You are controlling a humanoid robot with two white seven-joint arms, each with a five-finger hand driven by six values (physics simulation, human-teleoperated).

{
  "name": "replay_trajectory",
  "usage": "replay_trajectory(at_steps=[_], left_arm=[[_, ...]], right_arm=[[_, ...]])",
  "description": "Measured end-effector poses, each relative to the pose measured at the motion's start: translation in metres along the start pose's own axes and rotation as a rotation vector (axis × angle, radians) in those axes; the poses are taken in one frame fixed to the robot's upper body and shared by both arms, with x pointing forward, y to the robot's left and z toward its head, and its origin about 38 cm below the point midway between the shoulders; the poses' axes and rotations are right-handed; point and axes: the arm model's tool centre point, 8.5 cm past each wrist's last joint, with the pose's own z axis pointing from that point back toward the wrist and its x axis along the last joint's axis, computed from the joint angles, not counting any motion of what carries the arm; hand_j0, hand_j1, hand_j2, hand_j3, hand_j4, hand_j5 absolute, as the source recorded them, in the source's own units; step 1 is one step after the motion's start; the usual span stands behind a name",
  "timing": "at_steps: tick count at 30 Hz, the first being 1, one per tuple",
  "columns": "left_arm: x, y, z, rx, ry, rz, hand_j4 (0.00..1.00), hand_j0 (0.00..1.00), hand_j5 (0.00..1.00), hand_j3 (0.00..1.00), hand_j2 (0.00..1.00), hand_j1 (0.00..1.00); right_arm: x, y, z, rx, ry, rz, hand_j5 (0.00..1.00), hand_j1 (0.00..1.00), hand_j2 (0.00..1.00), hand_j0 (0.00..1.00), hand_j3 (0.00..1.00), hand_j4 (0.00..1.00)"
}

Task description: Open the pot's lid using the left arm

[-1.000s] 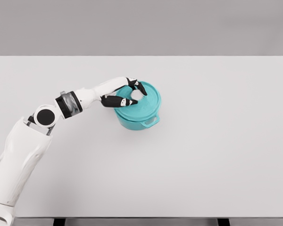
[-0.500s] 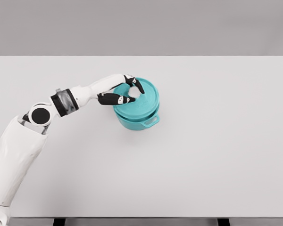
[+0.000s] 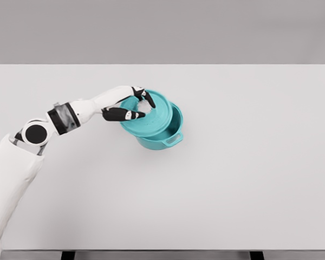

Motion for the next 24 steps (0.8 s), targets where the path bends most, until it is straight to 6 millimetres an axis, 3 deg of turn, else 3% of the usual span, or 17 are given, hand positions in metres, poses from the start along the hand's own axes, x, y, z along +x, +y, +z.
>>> replay_trajectory(at_steps=[24], left_arm=[[-0.024, 0.016, 0.048, 0.022, 0.084, 0.015, 0.53, 0.53, 0.53, 0.53, 0.53, 0.53]], right_arm=[[0.0, 0.0, 0.0, 0.0, 0.0, 0.0, 1.0, 1.0, 1.0, 1.0, 1.0, 1.0]])
